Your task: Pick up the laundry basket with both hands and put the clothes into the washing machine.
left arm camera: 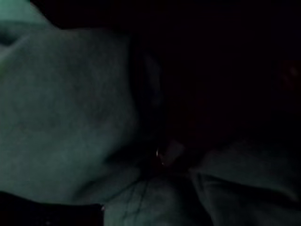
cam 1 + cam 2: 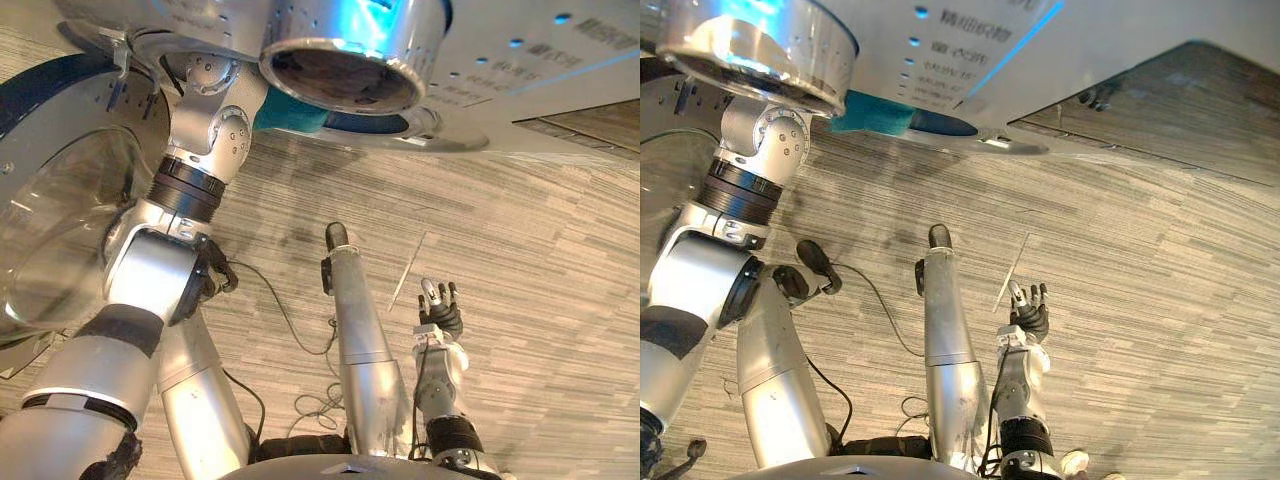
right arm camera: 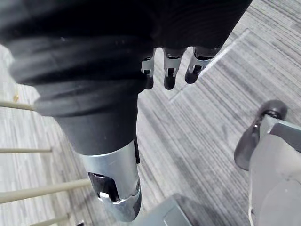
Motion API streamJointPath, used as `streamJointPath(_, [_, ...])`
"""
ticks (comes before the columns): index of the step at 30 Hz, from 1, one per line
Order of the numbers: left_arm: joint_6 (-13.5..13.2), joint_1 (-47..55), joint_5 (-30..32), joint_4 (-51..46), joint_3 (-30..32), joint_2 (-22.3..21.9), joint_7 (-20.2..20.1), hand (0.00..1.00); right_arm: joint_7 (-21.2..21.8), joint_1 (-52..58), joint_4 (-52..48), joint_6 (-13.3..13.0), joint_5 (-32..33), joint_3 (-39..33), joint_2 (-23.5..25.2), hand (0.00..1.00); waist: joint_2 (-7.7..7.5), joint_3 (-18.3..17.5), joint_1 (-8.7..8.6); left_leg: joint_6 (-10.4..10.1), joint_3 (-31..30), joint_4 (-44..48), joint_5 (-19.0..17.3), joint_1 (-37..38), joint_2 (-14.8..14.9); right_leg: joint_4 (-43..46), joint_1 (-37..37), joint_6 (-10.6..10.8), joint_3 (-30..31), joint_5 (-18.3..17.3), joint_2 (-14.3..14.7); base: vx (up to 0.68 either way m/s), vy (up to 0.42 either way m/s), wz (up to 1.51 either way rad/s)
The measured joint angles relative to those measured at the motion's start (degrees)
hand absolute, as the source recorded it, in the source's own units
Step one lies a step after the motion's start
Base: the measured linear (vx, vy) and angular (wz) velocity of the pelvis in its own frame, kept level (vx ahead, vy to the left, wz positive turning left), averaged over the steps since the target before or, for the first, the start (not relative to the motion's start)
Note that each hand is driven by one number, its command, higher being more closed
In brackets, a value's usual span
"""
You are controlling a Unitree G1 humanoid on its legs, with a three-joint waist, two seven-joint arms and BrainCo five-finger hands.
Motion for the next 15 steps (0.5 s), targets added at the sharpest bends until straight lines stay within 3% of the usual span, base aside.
streamJointPath(3, [-1.0, -3.8, -1.9, 3.6, -2.9, 0.8, 0.7, 1.0, 0.2, 0.6, -0.8, 0.0, 1.5, -0.7, -1.0, 0.0, 0.0, 0.0, 0.05, 0.6, -0.4, 1.1, -0.4, -1.4, 0.1, 0.8, -1.1, 0.0, -0.1, 0.0, 0.1, -0.05, 0.08, 0.01])
streamJointPath(5, [-0.2, -4.6, 2.9, 4.5, -3.9, 2.5, 3.8, 1.0, 0.2, 0.8, -0.6, 0.0, 1.5, -1.6, -1.0, 0.0, -0.01, 0.0, -1.08, 1.1, -0.8, 2.2, -0.9, -2.5, 0.4, 1.2, -1.9, 0.0, 0.0, 0.0, 0.2, -0.07, 0.09, -0.08])
streamJointPath(7, [2.4, -5.7, 14.5, 4.5, -5.0, 3.2, 7.3, 1.0, 0.2, 1.4, -0.5, -0.2, 1.5, -1.7, -1.0, 0.0, -0.03, 0.0, -1.58, 1.5, -1.1, 3.1, -1.5, -3.7, 0.6, 1.9, -2.9, 0.0, 0.0, 0.0, 0.3, -0.06, 0.069, -0.05])
streamJointPath(10, [6.4, -10.3, 41.2, 4.1, -14.3, 5.7, 9.4, 1.0, 0.2, 2.2, 0.0, -0.3, 2.0, -1.9, -0.5, 0.0, -0.03, 0.0, -2.16, 2.1, -1.6, 4.8, -1.9, -5.9, 0.7, 2.7, -4.4, 0.5, 0.0, 0.3, 0.3, -0.06, 0.094, -0.02])
streamJointPath(11, [8.0, -10.4, 51.6, 2.6, -18.2, 6.5, 9.1, 0.0, 0.2, 2.2, 0.3, -0.7, 2.4, -1.9, -0.4, 0.0, -0.04, 0.0, -2.21, 2.3, -1.8, 5.1, -2.0, -6.3, 0.7, 2.5, -4.5, 0.7, -0.1, 0.4, 0.3, -0.04, 0.095, -0.02])
streamJointPath(15, [8.4, -10.3, 74.2, 2.0, -25.5, 6.3, 5.2, 0.0, 1.4, 1.6, 2.0, -2.1, 4.3, -1.4, -0.4, 0.0, -0.09, 0.0, -2.31, 3.0, -1.6, 5.8, -2.4, -6.4, 0.8, 2.0, -4.1, 1.4, 0.0, 0.7, 0.2, -0.02, 0.085, -0.05])
